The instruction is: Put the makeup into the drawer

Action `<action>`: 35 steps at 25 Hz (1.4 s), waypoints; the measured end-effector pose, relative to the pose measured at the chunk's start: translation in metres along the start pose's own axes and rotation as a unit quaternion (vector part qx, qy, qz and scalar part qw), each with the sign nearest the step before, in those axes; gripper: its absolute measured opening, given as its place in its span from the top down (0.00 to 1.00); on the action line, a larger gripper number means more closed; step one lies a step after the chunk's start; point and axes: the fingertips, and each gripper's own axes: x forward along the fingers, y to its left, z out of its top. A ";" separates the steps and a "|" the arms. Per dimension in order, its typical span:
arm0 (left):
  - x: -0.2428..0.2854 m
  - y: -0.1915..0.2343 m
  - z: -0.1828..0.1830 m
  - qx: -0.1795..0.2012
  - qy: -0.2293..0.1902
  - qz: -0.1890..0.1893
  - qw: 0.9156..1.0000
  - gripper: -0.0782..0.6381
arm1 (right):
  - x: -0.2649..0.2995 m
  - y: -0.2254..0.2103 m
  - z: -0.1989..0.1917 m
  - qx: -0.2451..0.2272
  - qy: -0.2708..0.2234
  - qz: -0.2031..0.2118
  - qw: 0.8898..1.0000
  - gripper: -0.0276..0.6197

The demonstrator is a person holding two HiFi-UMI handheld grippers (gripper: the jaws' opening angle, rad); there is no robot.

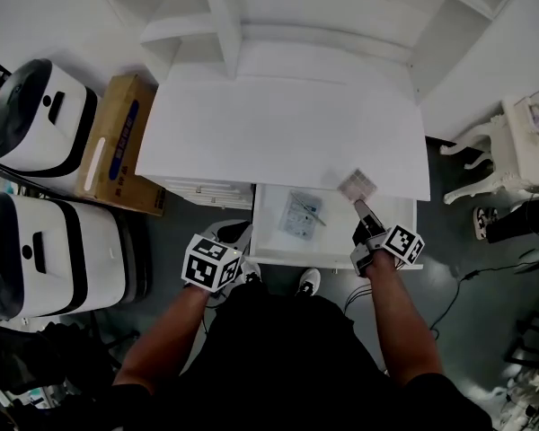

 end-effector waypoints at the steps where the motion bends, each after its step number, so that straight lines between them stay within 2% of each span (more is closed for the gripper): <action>1: 0.000 0.004 -0.002 -0.002 0.002 0.004 1.000 0.88 | -0.001 0.007 -0.005 -0.013 0.008 0.005 1.000 0.86; 4: 0.001 0.011 -0.008 -0.008 0.008 0.009 1.000 0.88 | -0.002 0.024 -0.023 -0.060 0.042 0.016 0.997 0.86; 7: 0.002 0.011 -0.009 -0.011 0.007 0.007 1.000 0.88 | 0.001 0.031 -0.047 -0.134 0.087 0.009 0.987 0.86; 9: 0.002 0.011 -0.011 -0.012 0.008 0.005 1.000 0.88 | 0.007 0.030 -0.066 -0.193 0.124 -0.003 0.973 0.86; 11: 0.001 0.011 -0.013 -0.012 0.008 0.003 1.000 0.88 | 0.014 0.026 -0.086 -0.266 0.164 -0.023 0.950 0.86; 12: 0.000 0.011 -0.014 -0.012 0.009 0.003 1.000 0.88 | 0.018 0.024 -0.096 -0.310 0.187 -0.033 0.932 0.86; 13: -0.001 0.011 -0.015 -0.012 0.009 0.003 1.000 0.88 | 0.022 0.021 -0.106 -0.358 0.209 -0.042 0.909 0.86; 16: -0.003 0.015 -0.018 -0.016 0.009 0.004 1.000 0.88 | 0.035 0.012 -0.135 -0.486 0.272 -0.061 0.828 0.86; 18: -0.005 0.019 -0.021 -0.021 0.010 0.007 1.000 0.88 | 0.045 0.003 -0.153 -0.545 0.306 -0.067 0.777 0.86; 20: -0.007 0.021 -0.023 -0.026 0.009 0.009 1.000 0.88 | 0.054 -0.008 -0.165 -0.583 0.334 -0.071 0.738 0.86; 22: -0.010 0.022 -0.025 -0.031 0.007 0.010 0.999 0.88 | 0.062 -0.018 -0.176 -0.601 0.357 -0.074 0.711 0.86; 23: -0.011 0.023 -0.027 -0.033 0.006 0.011 0.999 0.88 | 0.065 -0.023 -0.181 -0.600 0.368 -0.074 0.706 0.86; 25: -0.014 0.024 -0.030 -0.038 0.005 0.012 0.999 0.88 | 0.069 -0.029 -0.192 -0.581 0.389 -0.069 0.712 0.86; 29: -0.019 0.029 -0.039 -0.050 0.007 0.016 0.999 0.88 | 0.077 -0.033 -0.211 -0.524 0.417 -0.067 0.740 0.86; 33: -0.023 0.033 -0.045 -0.060 0.009 0.021 0.998 0.88 | 0.083 -0.037 -0.228 -0.470 0.442 -0.052 0.762 0.86; 35: -0.025 0.034 -0.047 -0.064 0.009 0.022 0.998 0.88 | 0.083 -0.042 -0.232 -0.438 0.450 -0.058 0.776 0.86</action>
